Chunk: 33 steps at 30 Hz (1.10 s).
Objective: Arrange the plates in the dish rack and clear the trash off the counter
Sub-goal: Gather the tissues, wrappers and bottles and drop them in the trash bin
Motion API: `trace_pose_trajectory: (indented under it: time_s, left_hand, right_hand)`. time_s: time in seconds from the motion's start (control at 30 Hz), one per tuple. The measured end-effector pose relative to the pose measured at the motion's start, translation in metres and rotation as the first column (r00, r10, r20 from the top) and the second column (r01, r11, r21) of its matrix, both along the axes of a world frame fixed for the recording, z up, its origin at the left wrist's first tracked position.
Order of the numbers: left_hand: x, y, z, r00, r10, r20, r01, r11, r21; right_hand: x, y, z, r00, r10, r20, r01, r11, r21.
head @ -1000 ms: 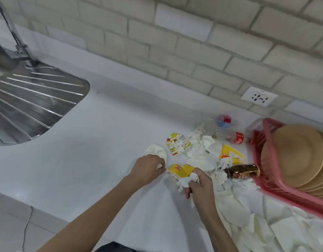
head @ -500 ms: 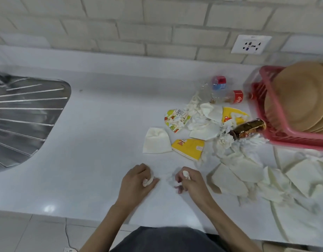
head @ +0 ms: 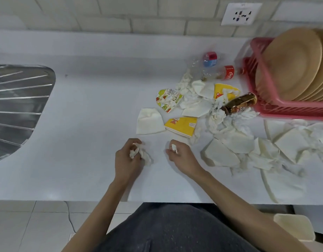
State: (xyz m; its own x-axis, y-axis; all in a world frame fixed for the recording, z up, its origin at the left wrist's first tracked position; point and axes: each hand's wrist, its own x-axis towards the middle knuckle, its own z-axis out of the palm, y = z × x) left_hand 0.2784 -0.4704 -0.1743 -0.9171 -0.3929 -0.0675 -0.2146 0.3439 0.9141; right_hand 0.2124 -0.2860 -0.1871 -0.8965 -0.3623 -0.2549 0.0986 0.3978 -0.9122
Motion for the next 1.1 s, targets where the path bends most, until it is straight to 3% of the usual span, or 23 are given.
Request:
trace_pose_trajectory:
  time_s: [0.2,0.4,0.5,0.7,0.87,1.1]
  left_hand:
    - [-0.002,0.0,0.018,0.992,-0.125,0.001,0.123,0.98,0.158]
    - [-0.001,-0.012,0.013,0.969,-0.247,-0.023,0.245,0.937,0.249]
    - [-0.003,-0.018,0.0,0.962,-0.27,0.029,0.264,0.955,0.136]
    - [-0.006,-0.002,-0.014,0.998,-0.057,-0.011,0.056,0.991,-0.118]
    - [-0.006,-0.001,-0.017,0.998,-0.018,-0.052,0.016,0.999,-0.038]
    - [-0.007,0.0,-0.015,0.998,-0.052,0.025,0.055,0.988,-0.145]
  right_hand:
    - [0.005,-0.003,0.004,0.996,-0.044,0.075,0.044,0.999,0.004]
    - [0.002,-0.002,0.002,0.999,-0.05,-0.007,0.05,0.999,-0.001]
    - [0.002,-0.001,0.003,0.998,-0.067,-0.02,0.066,0.997,-0.036]
    - [0.005,0.0,0.004,0.992,-0.115,0.043,0.12,0.983,-0.142]
    - [0.006,0.002,0.007,0.992,-0.116,0.044,0.12,0.988,-0.101]
    - [0.007,-0.003,0.007,0.995,-0.094,0.021,0.092,0.992,0.085]
